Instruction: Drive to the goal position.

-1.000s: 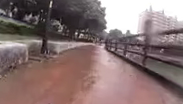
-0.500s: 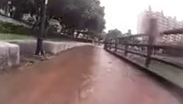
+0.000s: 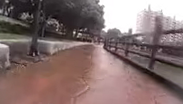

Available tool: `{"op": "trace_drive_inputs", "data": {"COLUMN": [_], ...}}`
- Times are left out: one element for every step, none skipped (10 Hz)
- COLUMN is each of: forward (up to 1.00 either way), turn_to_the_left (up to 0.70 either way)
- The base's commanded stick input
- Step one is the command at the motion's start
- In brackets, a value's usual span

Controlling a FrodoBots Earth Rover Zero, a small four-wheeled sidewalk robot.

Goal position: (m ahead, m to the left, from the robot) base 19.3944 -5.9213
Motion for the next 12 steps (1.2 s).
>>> {"op": "trace_drive_inputs", "data": {"forward": [0.50,0.50,0.50,0.50,0.50,0.50,0.50,0.50,0.50,0.50,0.50,0.50], "turn_to_the_left": [0.50,0.30,0.10,0.00,0.00,0.00,0.00,0.00,0.00,0.00,0.00,0.00]}}
